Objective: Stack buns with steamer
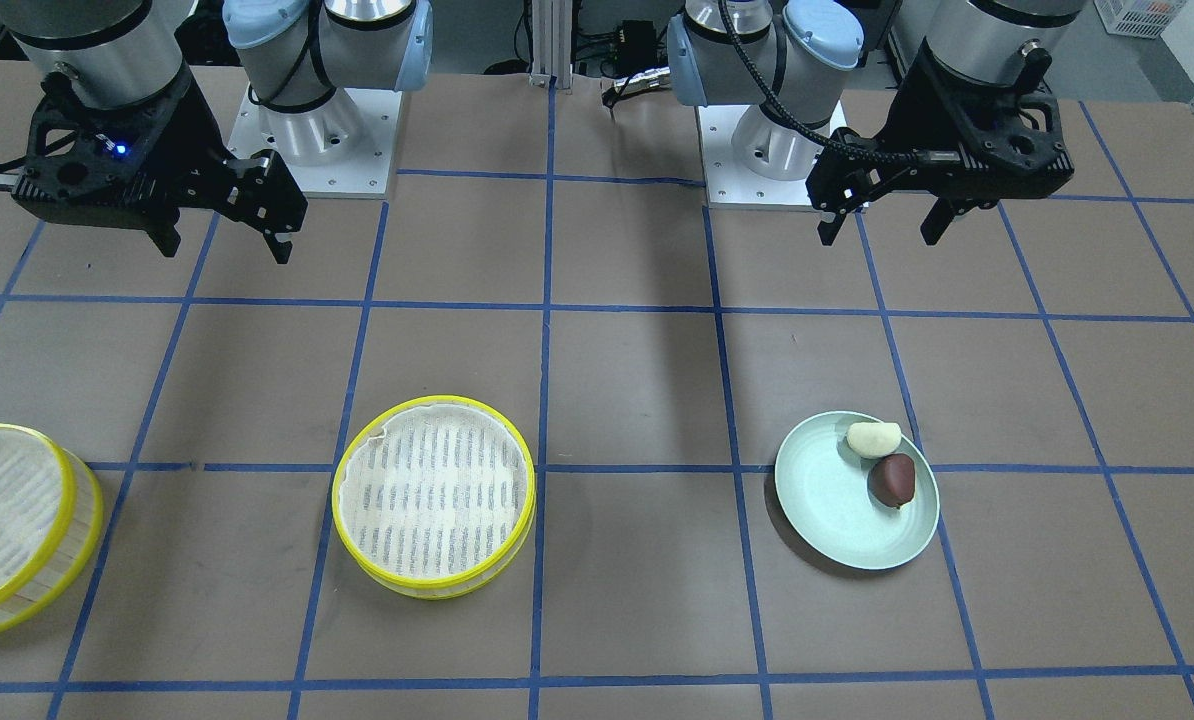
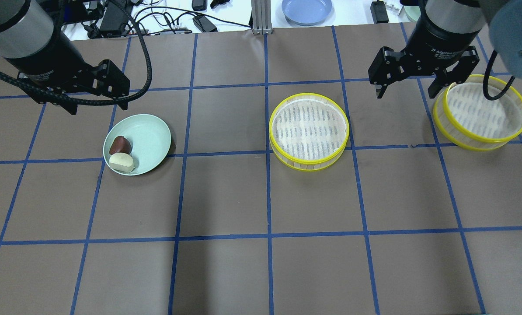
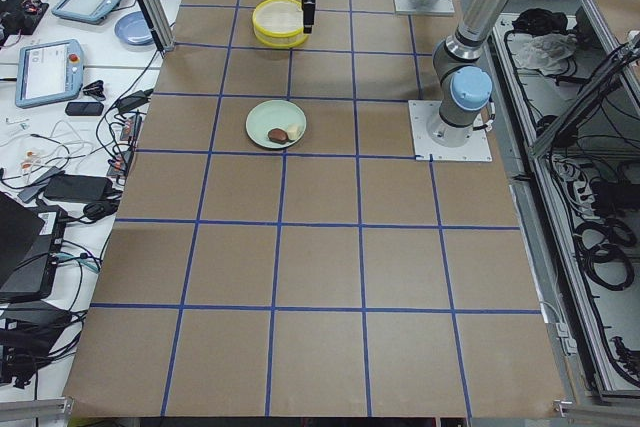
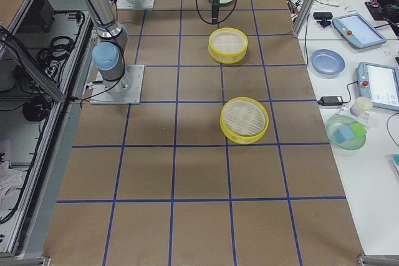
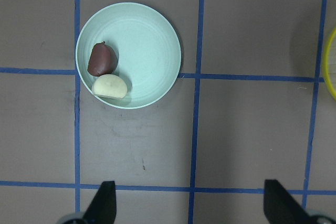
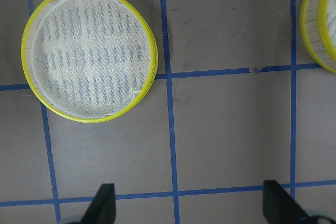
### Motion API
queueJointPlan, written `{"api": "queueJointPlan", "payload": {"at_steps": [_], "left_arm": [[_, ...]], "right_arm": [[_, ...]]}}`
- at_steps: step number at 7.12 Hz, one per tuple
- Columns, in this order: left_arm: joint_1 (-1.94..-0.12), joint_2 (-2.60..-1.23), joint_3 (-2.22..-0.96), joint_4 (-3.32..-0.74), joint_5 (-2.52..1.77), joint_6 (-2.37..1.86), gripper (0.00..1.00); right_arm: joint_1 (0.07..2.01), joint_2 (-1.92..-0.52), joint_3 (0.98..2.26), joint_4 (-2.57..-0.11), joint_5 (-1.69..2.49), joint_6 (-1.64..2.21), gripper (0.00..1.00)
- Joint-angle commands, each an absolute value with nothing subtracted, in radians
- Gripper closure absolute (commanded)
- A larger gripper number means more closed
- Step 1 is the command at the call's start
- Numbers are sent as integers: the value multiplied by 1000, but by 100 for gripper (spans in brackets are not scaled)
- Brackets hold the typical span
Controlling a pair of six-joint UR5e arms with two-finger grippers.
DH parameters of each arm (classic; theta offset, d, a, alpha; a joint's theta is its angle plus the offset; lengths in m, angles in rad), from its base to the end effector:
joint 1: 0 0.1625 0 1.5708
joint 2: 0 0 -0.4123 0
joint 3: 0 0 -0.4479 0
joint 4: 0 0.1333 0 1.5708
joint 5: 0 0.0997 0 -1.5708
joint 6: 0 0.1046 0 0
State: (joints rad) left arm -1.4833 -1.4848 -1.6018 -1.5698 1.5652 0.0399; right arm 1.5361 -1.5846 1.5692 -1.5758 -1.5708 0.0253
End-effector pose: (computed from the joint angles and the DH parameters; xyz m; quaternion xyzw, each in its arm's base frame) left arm -0.0882 -0.5269 0.4990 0.0237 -0.9993 0.0281 0.0010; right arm 0.1144 -0.5483 0.4791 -0.0300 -0.9995 0.0102 0.0001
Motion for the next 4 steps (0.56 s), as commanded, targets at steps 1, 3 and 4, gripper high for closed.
{"api": "queueJointPlan", "payload": {"at_steps": [1,3,4], "left_arm": [[-1486,-1485,-1601,-1568,1565,38,0],[-1483,-1496,-1603,-1572,1569,40,0],[-1473,-1508,-1603,-1566,1566,51,0]], "right_arm": [[1536,-1583,1569,-1607,-1569,22,0],[1452,-1554,1566,-1636,-1571,31,0],[1327,-1519,1565,-1676,-1560,22,0]]}}
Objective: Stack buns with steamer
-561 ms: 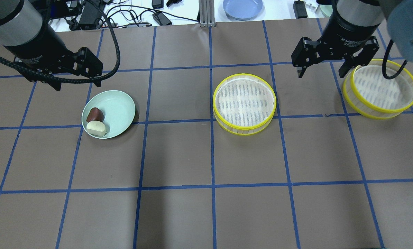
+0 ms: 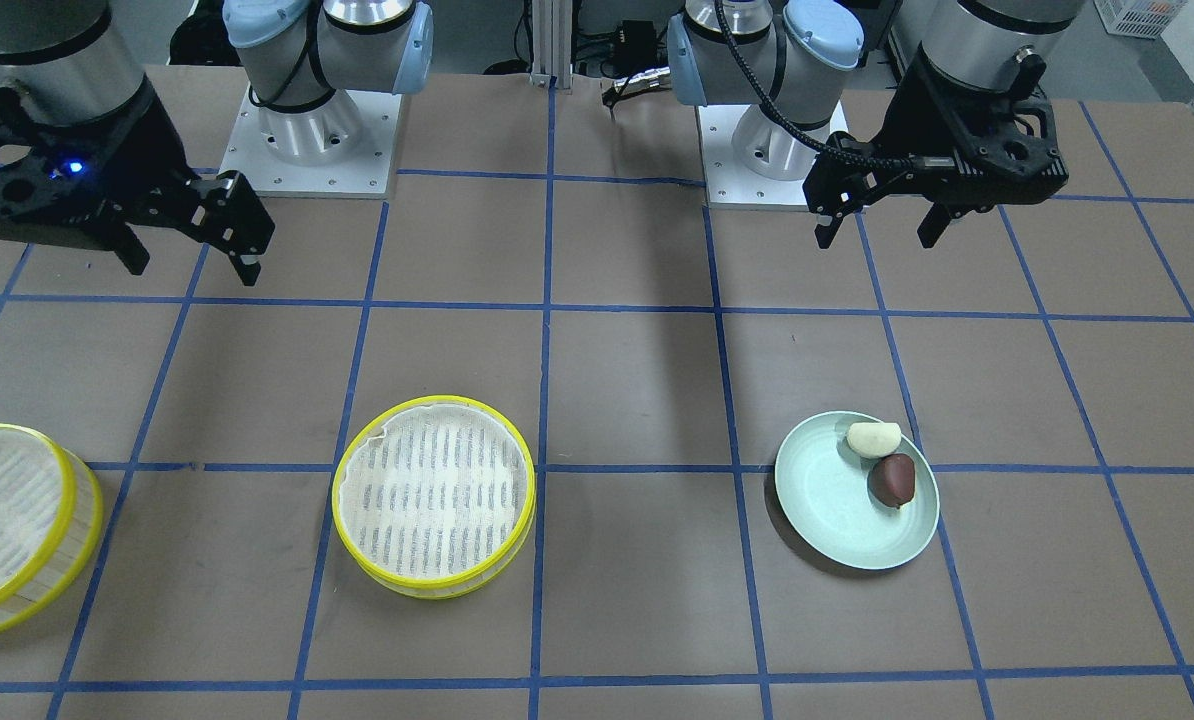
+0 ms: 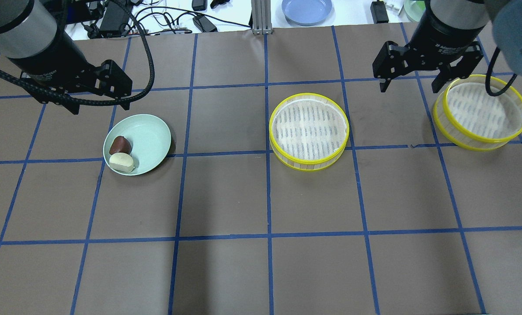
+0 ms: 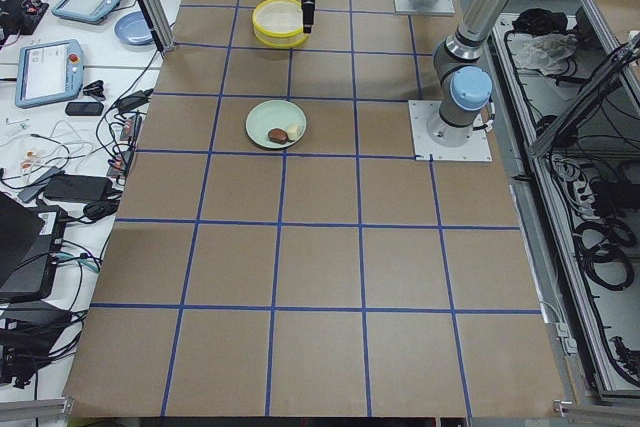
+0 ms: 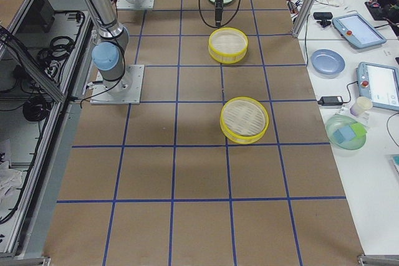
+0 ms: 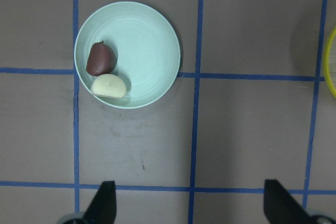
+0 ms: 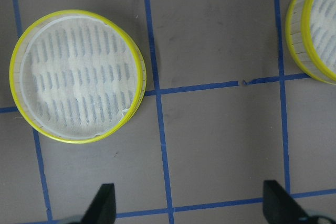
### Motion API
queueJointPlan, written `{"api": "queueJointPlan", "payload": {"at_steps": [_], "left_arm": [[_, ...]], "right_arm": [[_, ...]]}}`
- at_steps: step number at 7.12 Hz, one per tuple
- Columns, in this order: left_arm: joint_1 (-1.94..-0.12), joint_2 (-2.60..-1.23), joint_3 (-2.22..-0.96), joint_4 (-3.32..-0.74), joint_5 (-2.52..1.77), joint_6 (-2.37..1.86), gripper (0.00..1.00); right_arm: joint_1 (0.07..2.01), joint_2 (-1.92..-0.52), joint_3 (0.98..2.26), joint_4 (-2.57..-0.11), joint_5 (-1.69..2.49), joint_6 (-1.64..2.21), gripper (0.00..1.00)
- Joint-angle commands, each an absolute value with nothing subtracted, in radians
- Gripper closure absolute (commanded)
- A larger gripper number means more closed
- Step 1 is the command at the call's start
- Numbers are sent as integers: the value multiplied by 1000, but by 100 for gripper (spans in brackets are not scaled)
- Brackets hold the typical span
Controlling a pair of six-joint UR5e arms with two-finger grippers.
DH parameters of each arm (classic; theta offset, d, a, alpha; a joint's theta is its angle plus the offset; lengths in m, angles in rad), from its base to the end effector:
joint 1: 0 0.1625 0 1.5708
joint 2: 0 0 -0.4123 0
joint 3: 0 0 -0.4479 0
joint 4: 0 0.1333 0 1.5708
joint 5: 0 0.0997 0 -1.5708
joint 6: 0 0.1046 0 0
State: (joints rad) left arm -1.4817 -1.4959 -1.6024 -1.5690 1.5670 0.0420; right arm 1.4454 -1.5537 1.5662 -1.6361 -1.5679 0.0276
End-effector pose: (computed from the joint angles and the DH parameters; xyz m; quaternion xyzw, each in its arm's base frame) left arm -0.0868 -0.5308 0.4930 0.0235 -0.9995 0.0226 0.0004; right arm 0.0625 -0.5723 0.4699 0.0764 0.9967 -0.0264 0.0002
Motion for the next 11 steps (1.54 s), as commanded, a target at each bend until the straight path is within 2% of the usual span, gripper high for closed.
{"api": "queueJointPlan", "payload": {"at_steps": [1,3,5,8,10,11], "left_arm": [[-1465,-1523,-1605,-1566,1565,57,0],[-1416,-1590,-1685,-1422,1554,111,0],[-1344,-1667,-1739,-1329,1551,242,0],[-1324,-1811,-1747,-1235,1562,359,1],[-1307,-1899,-1749,-1233,1607,389,6],[-1307,-1932,-1750,-1235,1623,418,10]], "right_arm": [[1237,-1519,1566,-1681,-1518,11,0],[1072,-1497,1565,-1692,-1514,-116,0],[906,-1331,1554,-1780,-1529,-330,0],[874,-1072,1549,-2082,-1604,-466,0],[868,-1031,1549,-2183,-1591,-549,0],[868,-994,1543,-2216,-1580,-555,10]]}}
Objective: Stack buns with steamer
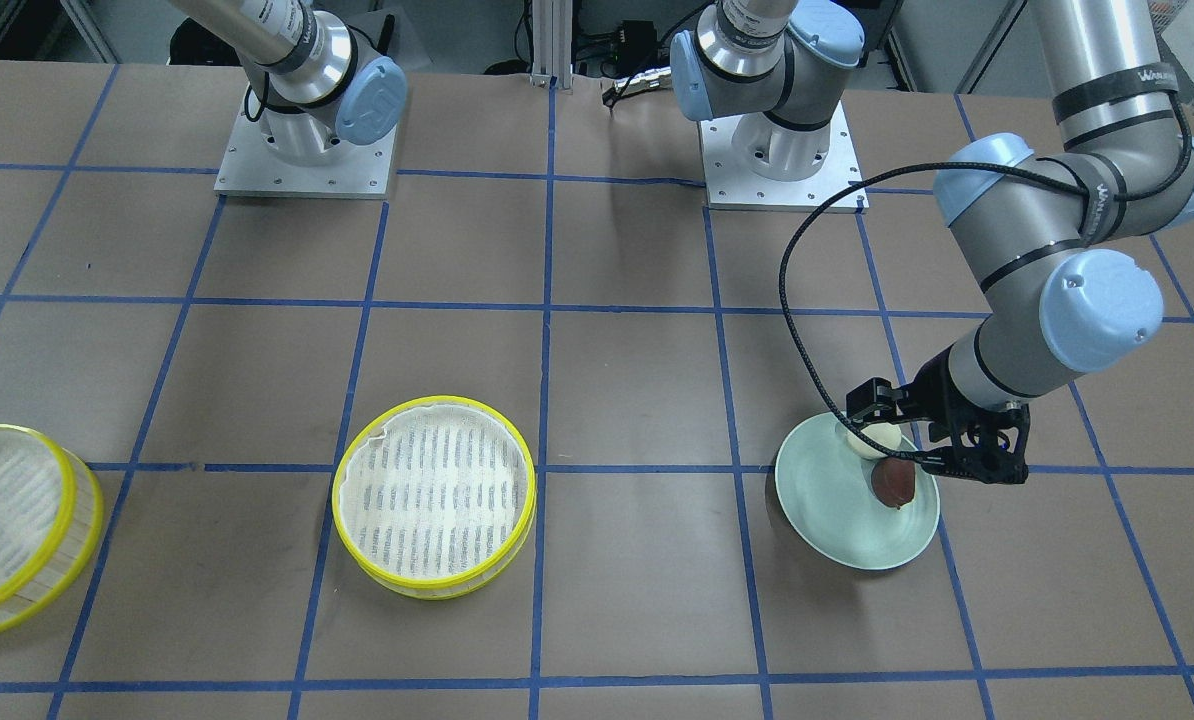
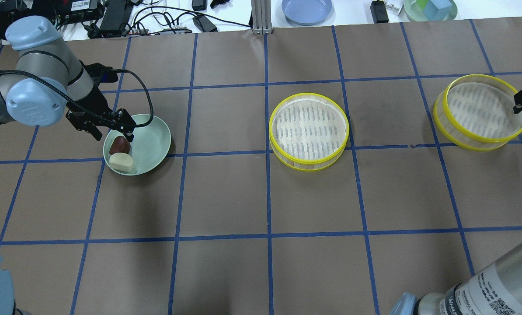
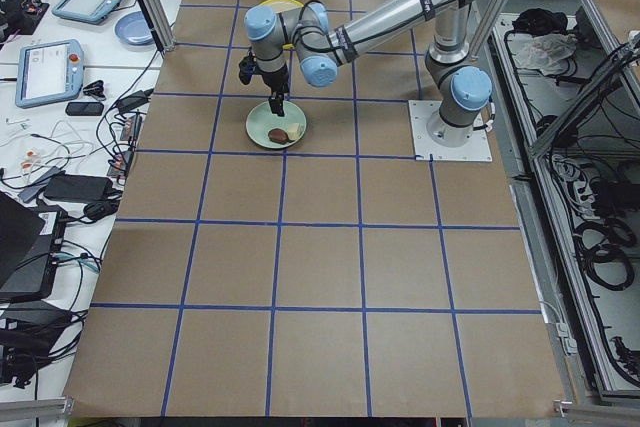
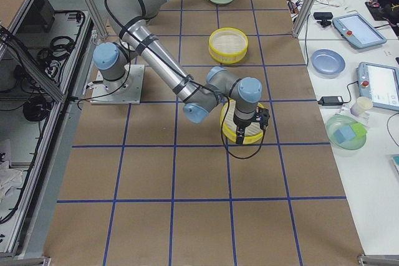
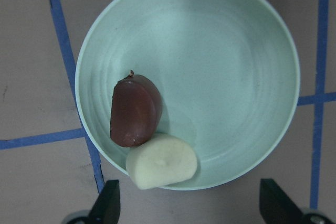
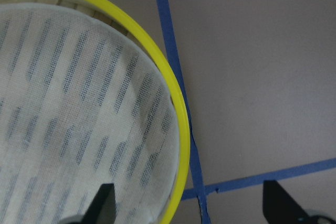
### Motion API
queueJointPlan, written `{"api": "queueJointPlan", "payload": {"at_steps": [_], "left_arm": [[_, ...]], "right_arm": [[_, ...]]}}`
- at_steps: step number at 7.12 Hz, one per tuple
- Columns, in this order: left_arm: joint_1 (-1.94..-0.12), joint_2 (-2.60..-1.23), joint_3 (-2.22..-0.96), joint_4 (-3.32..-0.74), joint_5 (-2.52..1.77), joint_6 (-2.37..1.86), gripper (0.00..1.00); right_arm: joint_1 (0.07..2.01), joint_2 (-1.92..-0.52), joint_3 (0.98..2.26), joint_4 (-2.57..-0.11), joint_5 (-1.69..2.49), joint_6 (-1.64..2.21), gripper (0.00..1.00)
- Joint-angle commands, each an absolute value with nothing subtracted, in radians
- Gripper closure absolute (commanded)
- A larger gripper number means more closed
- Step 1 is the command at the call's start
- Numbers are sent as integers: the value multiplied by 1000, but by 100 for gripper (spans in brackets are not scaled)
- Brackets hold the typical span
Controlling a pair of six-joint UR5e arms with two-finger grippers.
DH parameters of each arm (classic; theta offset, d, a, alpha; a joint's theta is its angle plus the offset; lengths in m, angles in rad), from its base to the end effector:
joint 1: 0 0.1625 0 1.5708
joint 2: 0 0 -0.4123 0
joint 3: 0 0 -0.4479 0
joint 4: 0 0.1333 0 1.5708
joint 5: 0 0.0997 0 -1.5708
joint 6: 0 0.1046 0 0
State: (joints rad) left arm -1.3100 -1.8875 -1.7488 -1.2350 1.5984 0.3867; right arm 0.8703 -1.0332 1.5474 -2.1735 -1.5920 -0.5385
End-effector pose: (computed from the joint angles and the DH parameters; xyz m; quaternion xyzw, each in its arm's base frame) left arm 0.0299 -0.6177 0.2226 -0.0638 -0.9947 -0.0796 0.0122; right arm -0.3572 -0.6270 0.2010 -0.0813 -0.9957 0.0299 0.0343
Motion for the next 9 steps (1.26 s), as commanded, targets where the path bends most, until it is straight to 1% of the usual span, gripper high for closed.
{"api": "queueJointPlan", "payload": {"at_steps": [1,2,3,4,5,6,8,9], "left_arm": [[-1307,-1959,-1753,-1233,1623,425,10],[-1307,-1983,-1755,-1235,1626,429,10],[-1307,-1999,-1755,-1247,1661,430,10],[-1307,-2005,-1758,-1265,1666,430,20],[-1307,-2008,-1755,-1275,1667,426,77],[-1307,-2011,-1755,-1276,1666,420,100],[-1307,-2011,-1732,-1275,1667,416,100],[-1307,-2003,-1697,-1301,1655,414,100]], "right_arm": [[868,-980,1514,-2221,-1563,-563,20],[868,-967,1503,-2221,-1496,-569,25],[868,-965,1502,-2220,-1493,-581,71],[868,-963,1503,-2214,-1485,-578,87],[868,-963,1503,-2212,-1483,-574,100],[868,-965,1503,-2210,-1483,-574,100],[868,-973,1500,-2200,-1488,-574,100],[867,-991,1493,-2197,-1496,-578,100]]}}
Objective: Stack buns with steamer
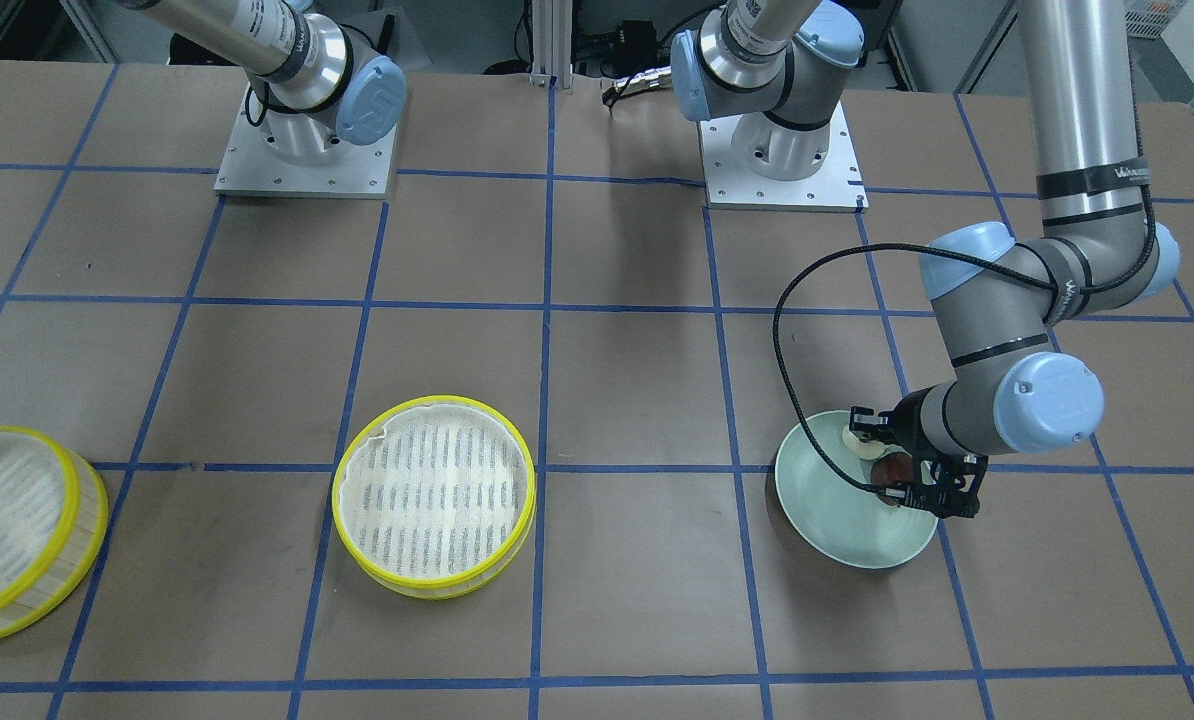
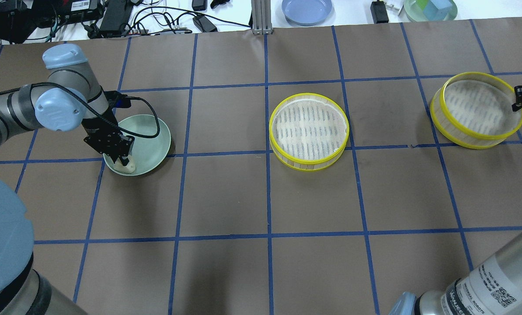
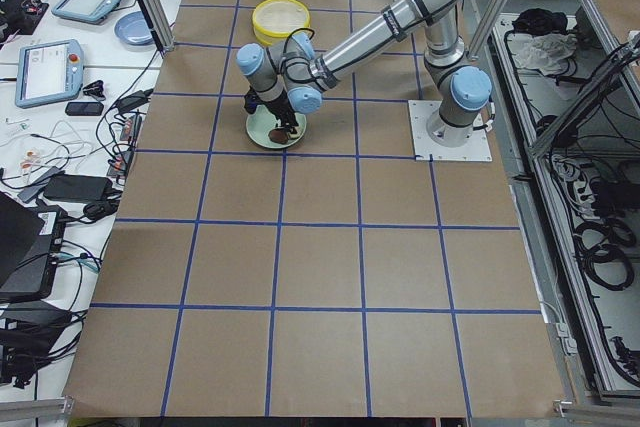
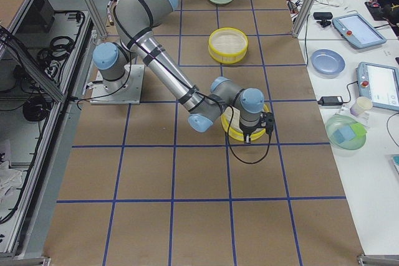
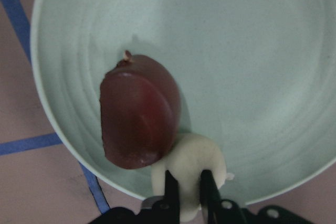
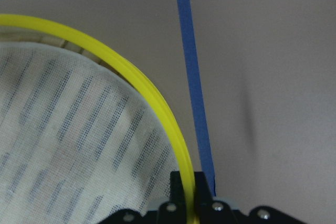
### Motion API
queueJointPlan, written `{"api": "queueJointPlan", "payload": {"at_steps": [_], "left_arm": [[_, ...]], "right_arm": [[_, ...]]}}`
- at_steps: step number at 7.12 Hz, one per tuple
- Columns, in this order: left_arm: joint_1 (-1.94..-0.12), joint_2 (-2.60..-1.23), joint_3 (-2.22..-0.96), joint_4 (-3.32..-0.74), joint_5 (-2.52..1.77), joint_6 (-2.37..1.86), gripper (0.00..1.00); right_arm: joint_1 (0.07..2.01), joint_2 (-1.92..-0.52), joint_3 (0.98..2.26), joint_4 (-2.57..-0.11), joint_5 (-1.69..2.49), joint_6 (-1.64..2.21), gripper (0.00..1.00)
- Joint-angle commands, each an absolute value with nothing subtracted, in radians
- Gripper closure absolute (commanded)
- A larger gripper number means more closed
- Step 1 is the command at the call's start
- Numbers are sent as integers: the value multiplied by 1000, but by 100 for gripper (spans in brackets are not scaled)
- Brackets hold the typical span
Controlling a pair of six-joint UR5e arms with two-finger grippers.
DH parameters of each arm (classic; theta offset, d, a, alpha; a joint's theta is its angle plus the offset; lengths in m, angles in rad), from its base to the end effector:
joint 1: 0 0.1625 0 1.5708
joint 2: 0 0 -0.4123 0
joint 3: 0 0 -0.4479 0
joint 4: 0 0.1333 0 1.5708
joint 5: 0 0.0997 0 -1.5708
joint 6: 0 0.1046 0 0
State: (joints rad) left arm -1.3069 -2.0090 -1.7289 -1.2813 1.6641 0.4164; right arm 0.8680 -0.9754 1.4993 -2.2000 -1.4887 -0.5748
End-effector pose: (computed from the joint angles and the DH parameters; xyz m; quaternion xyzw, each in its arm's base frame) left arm 0.0396 -0.6203 0.1549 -0.0823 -0.9838 -0.1593 0.0075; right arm -0.3630 -0.6481 0.1866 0.0617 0.9959 -0.0666 0.0015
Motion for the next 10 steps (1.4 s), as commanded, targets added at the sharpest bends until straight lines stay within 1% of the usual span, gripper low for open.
{"api": "queueJointPlan", "payload": {"at_steps": [1,3,4,5,6,7,9,10], "left_arm": [[-1316,-1976,-1669,-1351,1651,370,100],[-1338,-1903,-1652,-1434,1514,248,100],[-1389,-1875,-1635,-1446,1468,224,100],[-1460,-1864,-1619,-1445,1418,109,100],[-1521,-1867,-1611,-1406,1311,-10,100],[-1567,-1881,-1612,-1309,1246,-91,100],[-1623,-1905,-1626,-1203,1040,-217,100],[-1641,-1910,-1632,-1175,1022,-239,100]], "right_arm": [[867,-1026,1493,-2194,-1499,-574,100],[867,-1080,1479,-2102,-1500,-565,100],[867,-1094,1479,-2035,-1502,-530,100],[877,-1098,1479,-2031,-1503,-520,100],[888,-1123,1492,-2022,-1496,-476,100],[905,-1135,1494,-2022,-1490,-410,100],[987,-1155,1497,-2013,-1503,-307,100],[1003,-1166,1508,-2014,-1500,-260,100]]}}
